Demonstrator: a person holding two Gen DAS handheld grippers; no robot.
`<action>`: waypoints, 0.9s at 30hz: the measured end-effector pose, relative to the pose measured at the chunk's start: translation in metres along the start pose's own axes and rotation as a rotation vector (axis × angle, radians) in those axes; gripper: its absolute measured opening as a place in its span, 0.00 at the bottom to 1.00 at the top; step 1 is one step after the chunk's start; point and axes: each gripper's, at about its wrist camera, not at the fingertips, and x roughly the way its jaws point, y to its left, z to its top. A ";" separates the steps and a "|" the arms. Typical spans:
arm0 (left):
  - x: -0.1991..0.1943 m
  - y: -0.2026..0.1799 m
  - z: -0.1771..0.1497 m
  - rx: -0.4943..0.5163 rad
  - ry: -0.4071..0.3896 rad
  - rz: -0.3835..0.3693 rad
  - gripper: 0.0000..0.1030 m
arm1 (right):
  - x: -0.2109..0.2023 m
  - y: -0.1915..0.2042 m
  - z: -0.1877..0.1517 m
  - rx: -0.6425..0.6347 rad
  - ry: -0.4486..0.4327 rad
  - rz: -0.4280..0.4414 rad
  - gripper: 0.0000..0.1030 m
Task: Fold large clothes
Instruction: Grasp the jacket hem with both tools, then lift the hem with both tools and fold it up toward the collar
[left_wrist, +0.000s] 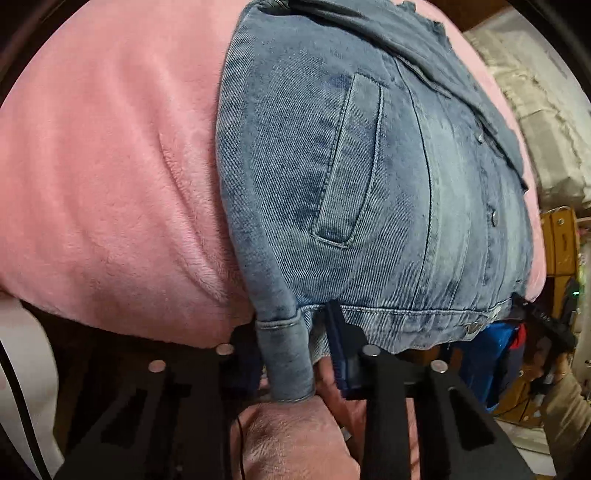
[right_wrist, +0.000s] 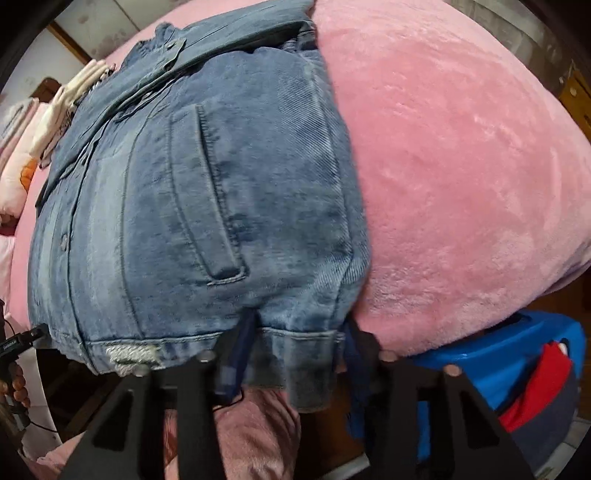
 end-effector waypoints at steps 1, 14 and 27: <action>-0.002 -0.003 0.002 -0.003 0.012 0.017 0.17 | -0.005 0.002 0.000 0.000 0.011 -0.006 0.25; -0.087 -0.017 0.037 -0.174 -0.009 -0.212 0.10 | -0.119 0.043 0.040 0.062 -0.106 0.034 0.17; -0.167 -0.034 0.168 -0.371 -0.250 -0.400 0.09 | -0.187 0.061 0.168 0.194 -0.296 0.179 0.17</action>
